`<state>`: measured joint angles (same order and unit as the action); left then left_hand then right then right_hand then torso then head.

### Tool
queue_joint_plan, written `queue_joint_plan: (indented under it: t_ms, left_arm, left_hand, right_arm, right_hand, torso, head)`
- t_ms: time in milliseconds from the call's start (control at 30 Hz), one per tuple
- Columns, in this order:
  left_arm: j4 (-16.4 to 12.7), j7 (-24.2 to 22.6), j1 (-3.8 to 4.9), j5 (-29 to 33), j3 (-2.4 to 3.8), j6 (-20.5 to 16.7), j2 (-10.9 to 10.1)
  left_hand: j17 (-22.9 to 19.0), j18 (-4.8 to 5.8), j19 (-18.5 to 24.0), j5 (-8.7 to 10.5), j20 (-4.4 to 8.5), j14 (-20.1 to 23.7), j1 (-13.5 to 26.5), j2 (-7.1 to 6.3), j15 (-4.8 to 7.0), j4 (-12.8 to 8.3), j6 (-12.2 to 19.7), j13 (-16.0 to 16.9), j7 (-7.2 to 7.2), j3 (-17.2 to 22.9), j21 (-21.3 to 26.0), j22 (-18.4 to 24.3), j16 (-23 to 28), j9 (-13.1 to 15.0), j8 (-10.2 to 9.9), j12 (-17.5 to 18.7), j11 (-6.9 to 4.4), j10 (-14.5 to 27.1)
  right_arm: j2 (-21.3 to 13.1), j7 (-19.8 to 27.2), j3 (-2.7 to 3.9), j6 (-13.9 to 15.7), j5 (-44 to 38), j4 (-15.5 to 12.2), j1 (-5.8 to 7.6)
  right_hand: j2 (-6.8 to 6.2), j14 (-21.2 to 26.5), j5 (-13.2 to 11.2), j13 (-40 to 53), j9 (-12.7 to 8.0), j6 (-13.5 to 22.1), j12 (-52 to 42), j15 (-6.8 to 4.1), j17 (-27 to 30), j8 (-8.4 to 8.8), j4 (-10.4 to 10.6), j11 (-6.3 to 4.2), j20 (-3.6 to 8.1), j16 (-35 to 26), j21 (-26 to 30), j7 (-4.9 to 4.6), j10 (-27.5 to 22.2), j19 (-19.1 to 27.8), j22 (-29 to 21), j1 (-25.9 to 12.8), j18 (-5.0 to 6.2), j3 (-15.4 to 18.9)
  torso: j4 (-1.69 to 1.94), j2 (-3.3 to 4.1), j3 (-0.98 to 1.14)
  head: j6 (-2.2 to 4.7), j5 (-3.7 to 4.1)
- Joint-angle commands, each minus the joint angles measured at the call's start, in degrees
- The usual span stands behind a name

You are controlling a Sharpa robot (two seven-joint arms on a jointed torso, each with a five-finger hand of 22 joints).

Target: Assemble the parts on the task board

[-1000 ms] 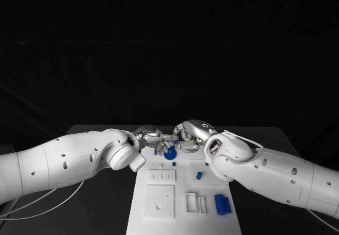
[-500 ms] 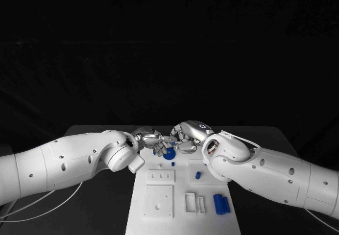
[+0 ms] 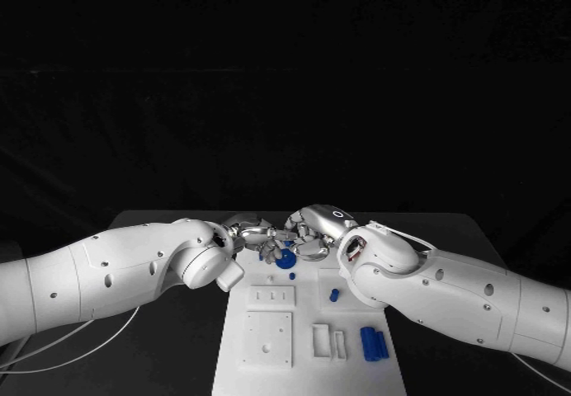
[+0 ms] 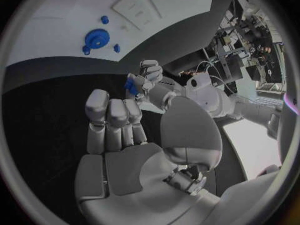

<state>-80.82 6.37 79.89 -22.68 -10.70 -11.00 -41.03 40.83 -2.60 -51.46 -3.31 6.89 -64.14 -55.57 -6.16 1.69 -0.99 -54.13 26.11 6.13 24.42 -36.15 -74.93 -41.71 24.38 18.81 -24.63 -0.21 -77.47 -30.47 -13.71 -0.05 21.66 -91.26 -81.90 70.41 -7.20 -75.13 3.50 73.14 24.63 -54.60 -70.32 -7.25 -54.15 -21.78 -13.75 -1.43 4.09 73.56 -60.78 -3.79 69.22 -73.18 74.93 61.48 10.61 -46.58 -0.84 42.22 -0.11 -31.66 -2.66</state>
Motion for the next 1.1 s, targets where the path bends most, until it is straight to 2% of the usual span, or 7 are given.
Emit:
queue_joint_plan:
  t_ms: [33,300,633,1100]
  left_arm:
    - [-0.2,-0.6,0.07,0.5,0.10,0.8,0.1]
    - [-0.4,-0.5,0.07,0.6,0.10,1.5,0.0]
    - [-0.4,-0.4,0.07,0.6,0.10,1.9,-0.2]
    - [-0.1,-0.1,0.07,0.8,0.10,1.8,-0.1]
  left_hand:
    - [-0.1,-0.25,0.6,0.20,0.43,0.3,-0.1,0.83,0.01,-0.6,-0.4,0.1,0.02,-0.1,-0.2,-1.1,-0.4,0.1,-0.3,-0.4,0.00,0.4]
    - [-0.4,-0.16,0.8,-0.53,0.37,0.4,-1.5,3.24,-0.03,-2.9,-1.4,0.6,-0.22,0.1,-0.4,-1.0,-0.6,0.4,0.0,-0.5,-0.20,0.7]
    - [-0.6,-0.10,0.9,-1.20,0.36,0.5,-1.4,3.12,-0.06,-4.1,-1.9,0.9,-0.32,0.0,-0.5,-1.0,-0.7,0.6,0.1,-0.6,-0.25,0.7]
    - [-0.9,-0.03,0.9,-2.56,0.33,0.5,-0.9,3.84,-0.08,-5.2,-2.4,1.1,-0.40,0.4,-0.6,-0.9,-0.8,0.7,0.0,-0.5,-0.31,0.8]
  right_arm:
    - [0.1,0.2,-0.08,-1.1,-0.2,-0.2,-0.11]
    - [0.2,0.0,-0.10,-1.1,-0.2,0.5,-0.11]
    - [0.2,0.1,-0.10,-1.1,-0.2,0.5,-0.11]
    - [0.1,0.2,-0.11,-1.3,-0.1,0.1,-0.17]
  right_hand:
    - [-0.42,0.0,0.3,0.1,0.6,-5.2,-0.2,-0.21,0.0,-0.17,-0.1,0.03,0.16,-0.3,-0.3,-1.15,0.4,-0.2,0.5,0.2,4.39,-0.3]
    - [-0.43,0.0,0.3,0.1,0.6,-5.2,-0.2,-0.20,0.0,-0.15,-0.1,0.04,0.16,-0.3,-0.3,-1.15,0.4,-0.2,0.5,0.2,4.39,-0.4]
    - [-0.44,0.0,0.2,0.1,0.6,-5.2,-0.2,-0.20,0.0,-0.14,-0.1,0.04,0.15,-0.4,-0.3,-1.15,0.5,-0.2,0.5,0.1,4.39,-0.4]
    - [-0.48,0.0,0.2,0.1,0.6,-5.3,-0.2,-0.20,0.0,-0.12,-0.1,0.03,0.14,-0.4,-0.3,-1.15,0.5,-0.2,0.5,0.1,4.39,-0.5]
  torso:
    - [-0.02,0.03,0.01]
    - [-0.01,0.01,0.01]
    - [-0.03,0.03,0.06]
    - [-0.05,0.03,0.06]
  head:
    - [0.02,-0.02]
    - [0.02,0.07]
    - [0.01,0.11]
    - [-0.01,-0.03]
